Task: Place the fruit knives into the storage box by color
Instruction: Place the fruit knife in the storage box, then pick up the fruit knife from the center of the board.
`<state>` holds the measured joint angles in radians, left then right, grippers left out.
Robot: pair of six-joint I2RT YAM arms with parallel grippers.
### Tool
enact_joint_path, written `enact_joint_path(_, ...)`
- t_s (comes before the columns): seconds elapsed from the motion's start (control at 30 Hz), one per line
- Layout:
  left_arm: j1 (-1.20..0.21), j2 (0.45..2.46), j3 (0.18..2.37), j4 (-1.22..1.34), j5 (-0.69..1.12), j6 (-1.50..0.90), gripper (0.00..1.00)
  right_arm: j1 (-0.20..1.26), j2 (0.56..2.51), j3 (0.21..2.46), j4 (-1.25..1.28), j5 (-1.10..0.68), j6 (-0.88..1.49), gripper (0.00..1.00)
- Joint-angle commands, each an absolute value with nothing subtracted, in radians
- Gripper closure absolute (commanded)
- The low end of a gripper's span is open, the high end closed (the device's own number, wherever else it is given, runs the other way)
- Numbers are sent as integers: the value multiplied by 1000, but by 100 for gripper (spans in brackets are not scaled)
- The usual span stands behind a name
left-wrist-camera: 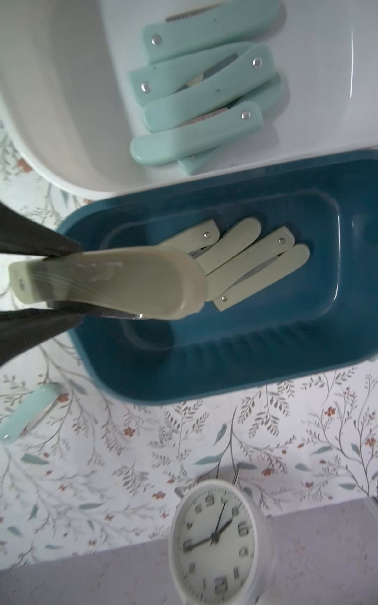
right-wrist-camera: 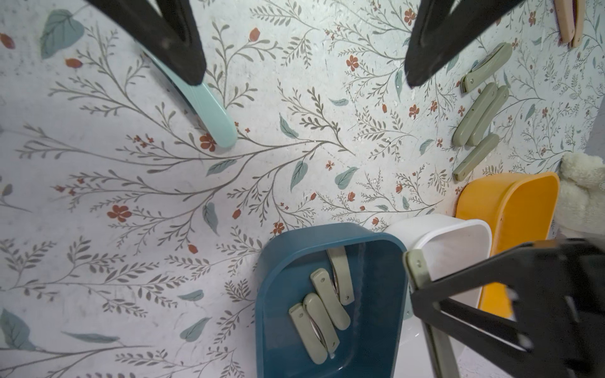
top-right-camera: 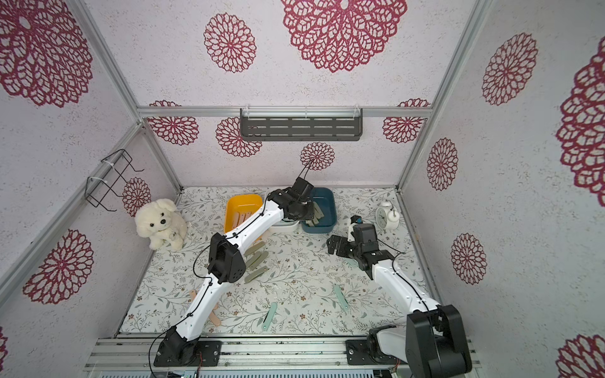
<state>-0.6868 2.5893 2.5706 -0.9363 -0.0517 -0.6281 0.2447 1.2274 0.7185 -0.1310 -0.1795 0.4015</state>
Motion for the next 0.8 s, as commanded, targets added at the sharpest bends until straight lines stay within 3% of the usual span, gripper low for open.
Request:
enact_joint_path(0.0,-678,2633,2589,-810,-77,-606,78,241,1234,725,-116,-178,398,1)
enact_joint_path(0.23,-676,2680,2598,-718,-82,-607,70,241,1244,718,-113,-184,396,1)
enact_joint_path(0.47,-683,2572,2565,-763,-72,-587,24,241,1264,719,-98,-197,390,1)
enact_joint_path(0.63,-710,2286,2284,-720,-50,-660,11,280,1268,695,-64,-184,387,1)
enact_joint_path(0.77,-719,2105,2031,-730,-28,-699,8,351,1269,673,-46,-144,381,1)
